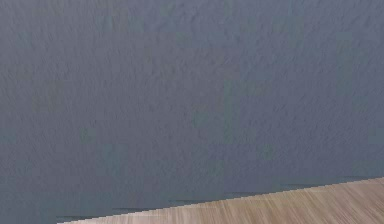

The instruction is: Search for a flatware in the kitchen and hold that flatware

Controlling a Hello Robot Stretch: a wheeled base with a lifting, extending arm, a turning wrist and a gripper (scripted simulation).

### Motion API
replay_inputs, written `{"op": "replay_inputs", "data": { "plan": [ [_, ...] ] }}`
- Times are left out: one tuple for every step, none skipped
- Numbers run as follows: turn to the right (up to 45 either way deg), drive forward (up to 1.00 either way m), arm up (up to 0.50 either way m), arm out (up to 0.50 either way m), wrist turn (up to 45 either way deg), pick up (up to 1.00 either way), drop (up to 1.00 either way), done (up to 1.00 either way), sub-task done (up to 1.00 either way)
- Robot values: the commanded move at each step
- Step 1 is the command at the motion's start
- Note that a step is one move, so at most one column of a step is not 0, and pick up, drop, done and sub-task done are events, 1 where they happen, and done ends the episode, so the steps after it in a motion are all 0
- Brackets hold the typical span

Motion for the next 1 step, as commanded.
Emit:
{"op": "replay_inputs", "data": {
  "plan": [
    [0.0,0.00,0.50,0.00,0.0,0.00,0.00,0.00,0.00]
  ]
}}
